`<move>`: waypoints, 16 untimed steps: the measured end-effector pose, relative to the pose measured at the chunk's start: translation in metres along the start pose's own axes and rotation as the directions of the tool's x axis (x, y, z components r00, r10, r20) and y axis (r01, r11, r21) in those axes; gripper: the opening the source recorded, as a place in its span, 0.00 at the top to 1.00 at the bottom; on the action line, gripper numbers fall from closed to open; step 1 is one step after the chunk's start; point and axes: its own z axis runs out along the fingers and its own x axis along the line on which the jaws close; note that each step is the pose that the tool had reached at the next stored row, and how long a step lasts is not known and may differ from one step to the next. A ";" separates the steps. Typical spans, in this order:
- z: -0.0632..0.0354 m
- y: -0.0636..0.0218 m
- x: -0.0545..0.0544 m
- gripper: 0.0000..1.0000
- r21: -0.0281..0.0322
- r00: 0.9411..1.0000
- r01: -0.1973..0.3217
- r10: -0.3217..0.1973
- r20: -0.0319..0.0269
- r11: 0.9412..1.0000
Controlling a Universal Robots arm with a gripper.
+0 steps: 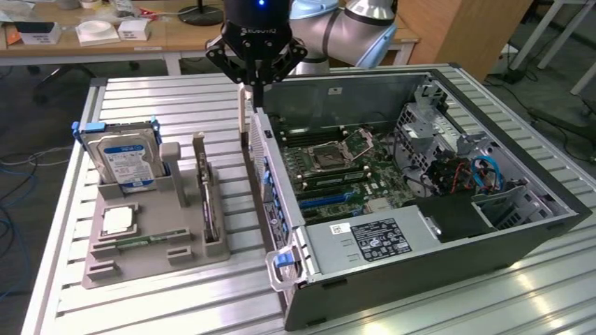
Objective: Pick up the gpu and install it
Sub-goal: 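Reach for the gpu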
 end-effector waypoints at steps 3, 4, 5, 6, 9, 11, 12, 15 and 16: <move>-0.0001 -0.0002 0.003 0.90 0.000 1.000 0.000 0.000 0.000 1.000; -0.0001 -0.0003 0.004 0.90 0.000 1.000 0.000 0.000 0.000 1.000; -0.0002 -0.0004 0.005 0.90 0.000 1.000 0.000 0.000 0.000 1.000; -0.0002 -0.0004 0.006 0.90 0.000 1.000 0.000 0.000 0.000 1.000; -0.0002 -0.0006 0.009 0.90 0.000 1.000 0.000 0.000 0.000 1.000; -0.0003 -0.0008 0.011 0.90 0.000 1.000 0.000 0.000 0.000 1.000; -0.0003 -0.0009 0.012 0.90 0.000 1.000 0.000 0.000 0.000 1.000; -0.0004 -0.0011 0.015 0.90 0.000 1.000 0.000 0.000 0.000 1.000; -0.0004 -0.0012 0.016 0.90 0.000 1.000 0.000 0.000 0.000 1.000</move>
